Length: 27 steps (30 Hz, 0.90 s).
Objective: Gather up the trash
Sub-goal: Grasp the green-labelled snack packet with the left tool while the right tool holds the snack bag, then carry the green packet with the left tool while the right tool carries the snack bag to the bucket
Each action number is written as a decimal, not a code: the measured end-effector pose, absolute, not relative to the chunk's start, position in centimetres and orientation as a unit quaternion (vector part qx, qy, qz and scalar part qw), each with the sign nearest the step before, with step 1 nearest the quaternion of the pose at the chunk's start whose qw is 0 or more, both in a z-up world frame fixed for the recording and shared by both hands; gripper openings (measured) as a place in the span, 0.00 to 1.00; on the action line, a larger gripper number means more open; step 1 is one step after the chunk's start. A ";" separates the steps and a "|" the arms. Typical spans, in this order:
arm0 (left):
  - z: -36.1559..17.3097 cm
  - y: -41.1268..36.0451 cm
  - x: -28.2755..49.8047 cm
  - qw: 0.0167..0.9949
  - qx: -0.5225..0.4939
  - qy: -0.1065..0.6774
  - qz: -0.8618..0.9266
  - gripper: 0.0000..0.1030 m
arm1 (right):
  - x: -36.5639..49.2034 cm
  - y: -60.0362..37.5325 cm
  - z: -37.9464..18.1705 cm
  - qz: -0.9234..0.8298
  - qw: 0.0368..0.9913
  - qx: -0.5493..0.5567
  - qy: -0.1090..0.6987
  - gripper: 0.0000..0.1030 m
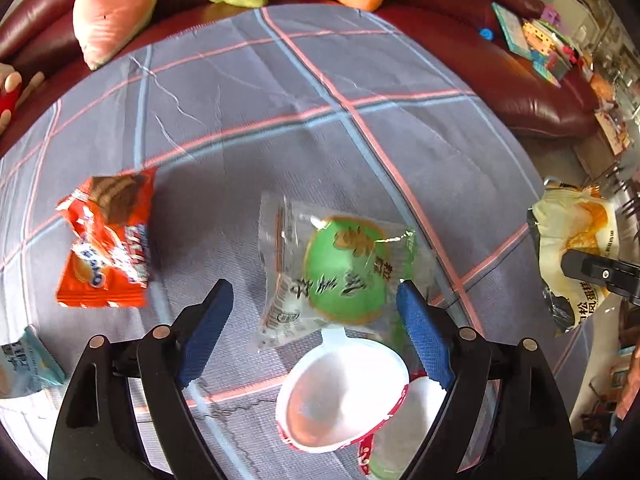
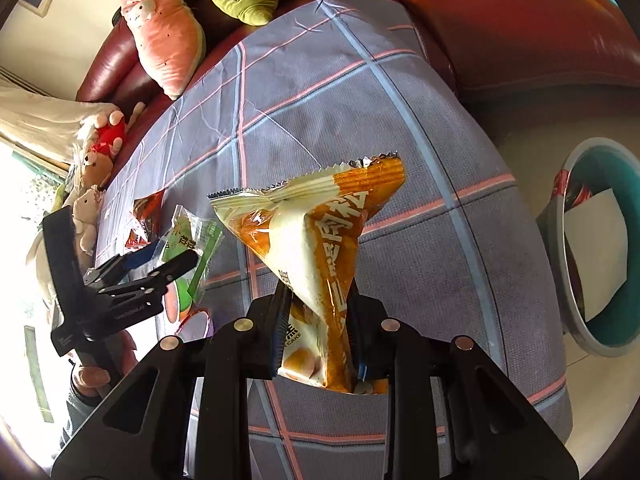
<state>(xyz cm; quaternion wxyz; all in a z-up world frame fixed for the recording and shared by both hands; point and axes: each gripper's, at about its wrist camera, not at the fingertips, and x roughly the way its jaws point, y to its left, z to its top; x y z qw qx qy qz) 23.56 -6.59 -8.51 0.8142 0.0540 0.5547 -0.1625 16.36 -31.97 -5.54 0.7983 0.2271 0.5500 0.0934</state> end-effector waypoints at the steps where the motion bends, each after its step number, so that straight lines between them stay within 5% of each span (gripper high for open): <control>1: -8.8 -6.8 23.6 0.812 0.051 0.557 -0.165 0.82 | 16.3 -32.0 -5.6 0.093 0.798 0.230 0.550 0.24; 3: -8.8 -7.2 23.4 0.818 0.051 0.549 -0.164 0.76 | 16.1 -32.2 -5.7 0.091 0.798 0.234 0.548 0.24; 5: -8.5 -7.5 23.2 0.823 0.048 0.543 -0.161 0.45 | 15.8 -32.6 -5.9 0.088 0.798 0.238 0.547 0.24; 16: -3.4 -8.8 21.3 0.851 0.019 0.499 -0.164 0.44 | 14.4 -34.9 -5.6 0.080 0.799 0.275 0.529 0.24; 27: -0.7 -19.9 17.4 0.832 0.064 0.482 -0.268 0.44 | 9.7 -44.0 -3.2 0.022 0.820 0.336 0.462 0.24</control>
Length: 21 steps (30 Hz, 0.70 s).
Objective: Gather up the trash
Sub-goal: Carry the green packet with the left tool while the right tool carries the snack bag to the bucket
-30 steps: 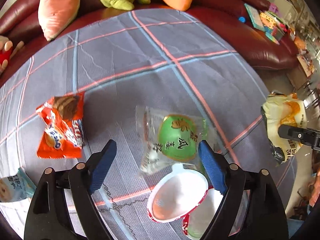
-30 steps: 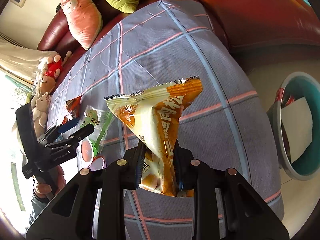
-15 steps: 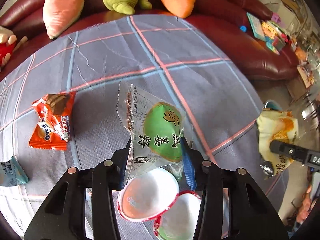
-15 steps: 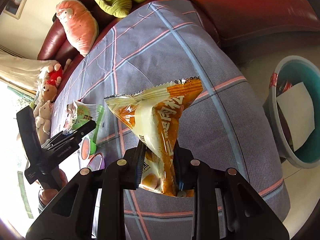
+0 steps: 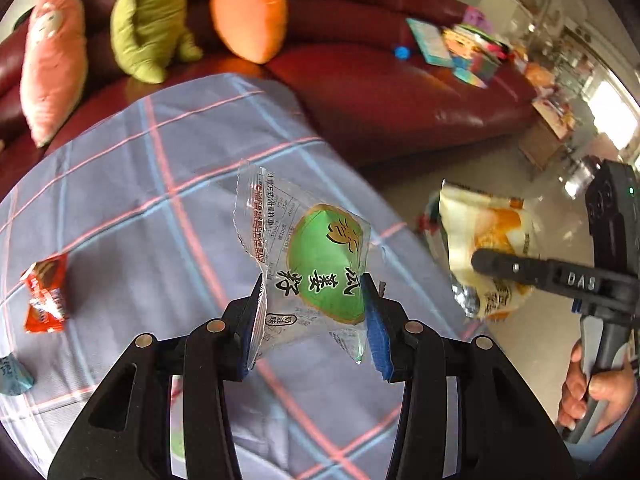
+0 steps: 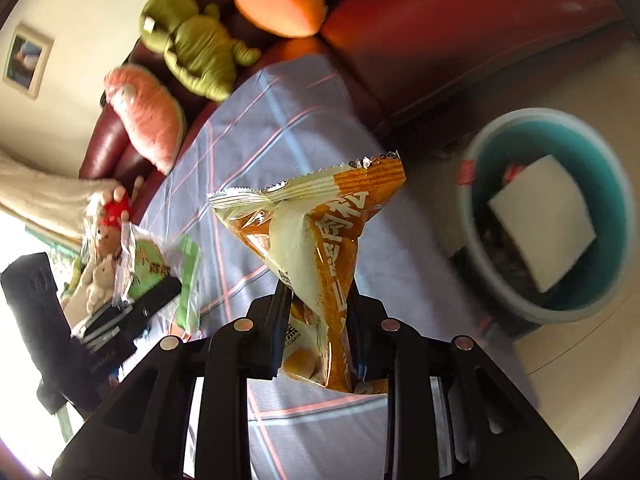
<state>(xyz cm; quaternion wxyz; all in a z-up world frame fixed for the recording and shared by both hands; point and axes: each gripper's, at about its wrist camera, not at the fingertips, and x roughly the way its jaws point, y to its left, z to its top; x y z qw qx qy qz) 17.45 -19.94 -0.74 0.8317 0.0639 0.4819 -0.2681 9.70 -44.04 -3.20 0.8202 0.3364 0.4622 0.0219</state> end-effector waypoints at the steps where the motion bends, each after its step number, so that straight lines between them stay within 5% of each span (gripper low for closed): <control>1: -0.7 -21.1 17.1 0.829 0.069 0.481 -0.276 0.44 | 9.0 -45.6 -3.0 0.010 0.822 0.343 0.454 0.24; 21: -5.3 -41.5 14.0 0.770 0.174 0.503 -0.353 0.45 | 0.6 -61.0 -5.1 -0.106 0.805 0.417 0.409 0.25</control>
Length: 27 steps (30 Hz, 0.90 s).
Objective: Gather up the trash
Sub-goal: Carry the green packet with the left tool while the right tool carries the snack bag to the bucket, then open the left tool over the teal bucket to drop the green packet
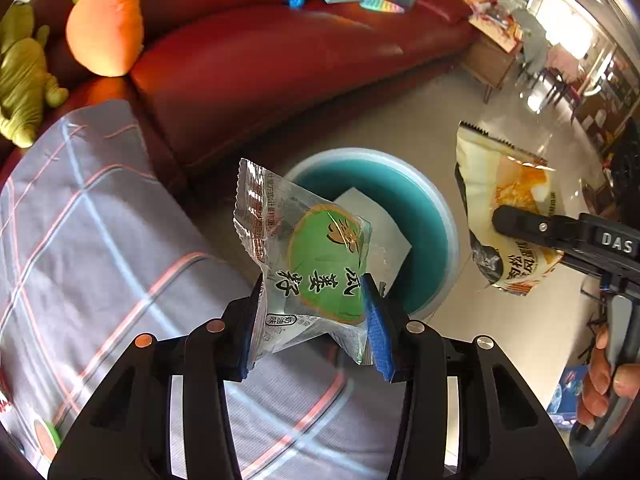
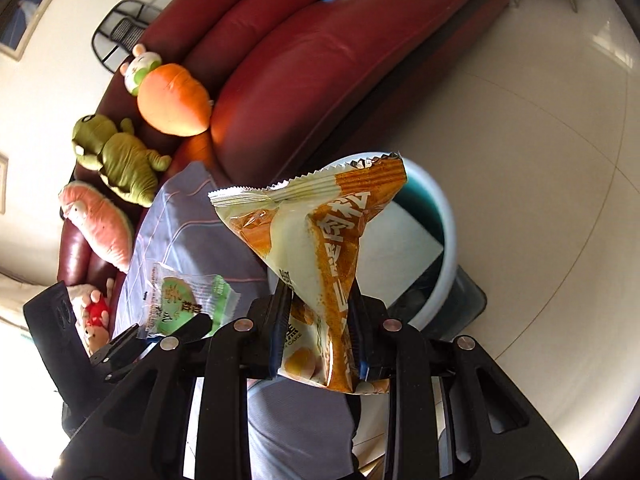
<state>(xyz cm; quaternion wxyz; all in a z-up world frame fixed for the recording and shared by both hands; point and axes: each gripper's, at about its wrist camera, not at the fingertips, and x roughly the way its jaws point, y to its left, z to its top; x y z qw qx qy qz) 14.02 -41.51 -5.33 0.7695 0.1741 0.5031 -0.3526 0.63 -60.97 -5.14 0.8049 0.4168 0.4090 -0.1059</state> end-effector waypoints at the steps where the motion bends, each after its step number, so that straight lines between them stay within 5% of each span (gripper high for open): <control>1: -5.7 -42.0 14.3 0.767 0.177 0.505 -0.353 0.45 | 0.6 -61.3 -5.3 -0.108 0.804 0.418 0.409 0.25; 7: -8.0 -44.3 14.9 0.755 0.189 0.523 -0.347 0.47 | 0.6 -62.4 -6.1 -0.117 0.798 0.423 0.412 0.26; 11: -8.6 -44.9 15.0 0.758 0.199 0.524 -0.334 0.79 | 1.1 -62.3 -6.3 -0.117 0.797 0.423 0.414 0.26; 13: -8.7 -45.0 14.9 0.764 0.201 0.519 -0.328 0.84 | 1.3 -62.1 -6.4 -0.116 0.798 0.422 0.415 0.26; 27: -7.1 -40.9 16.2 0.775 0.140 0.531 -0.314 0.88 | 2.5 -61.0 -6.9 -0.109 0.798 0.407 0.431 0.26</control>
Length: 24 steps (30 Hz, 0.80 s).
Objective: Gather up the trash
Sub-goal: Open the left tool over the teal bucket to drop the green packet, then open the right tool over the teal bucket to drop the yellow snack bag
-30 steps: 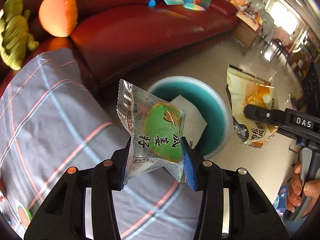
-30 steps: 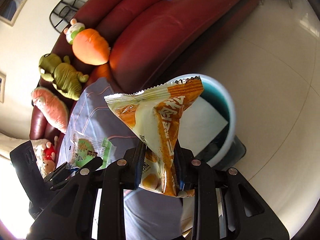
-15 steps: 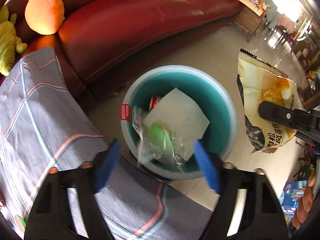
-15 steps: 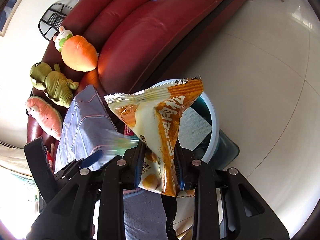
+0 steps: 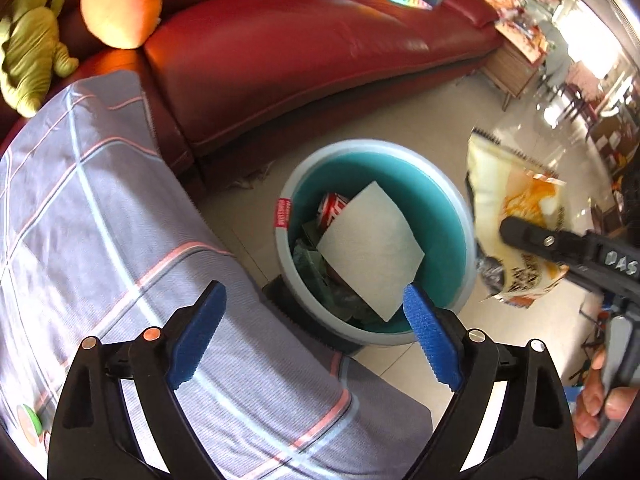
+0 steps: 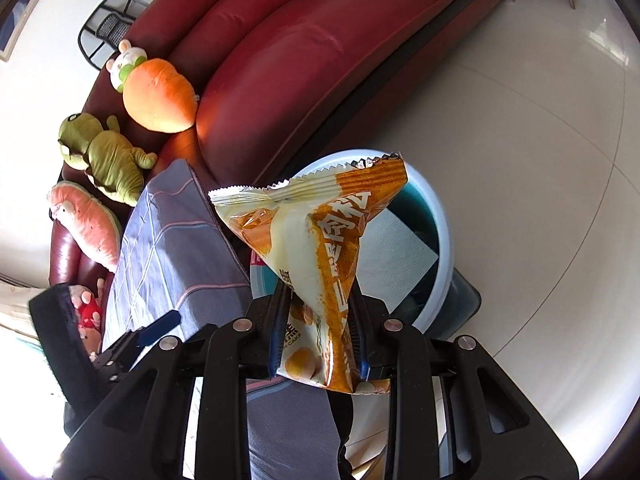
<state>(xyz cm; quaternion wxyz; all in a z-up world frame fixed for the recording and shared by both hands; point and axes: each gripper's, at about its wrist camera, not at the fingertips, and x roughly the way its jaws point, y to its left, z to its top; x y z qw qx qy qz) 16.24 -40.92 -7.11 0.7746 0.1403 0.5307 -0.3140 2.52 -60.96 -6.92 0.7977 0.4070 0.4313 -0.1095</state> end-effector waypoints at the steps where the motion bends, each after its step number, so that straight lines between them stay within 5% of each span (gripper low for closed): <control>1: -6.8 -40.4 16.4 0.777 0.132 0.530 -0.313 0.89 | 2.9 -60.7 -7.0 -0.107 0.798 0.403 0.435 0.26; 3: -6.3 -39.5 16.5 0.782 0.118 0.528 -0.310 0.89 | 3.7 -60.3 -7.2 -0.106 0.799 0.395 0.441 0.27; 10: -5.6 -37.5 16.8 0.789 0.103 0.526 -0.302 0.90 | 5.9 -58.7 -7.8 -0.097 0.800 0.383 0.452 0.61; 24: -6.0 -35.4 16.4 0.781 0.090 0.537 -0.305 0.90 | 4.0 -59.1 -7.5 -0.138 0.792 0.382 0.457 0.74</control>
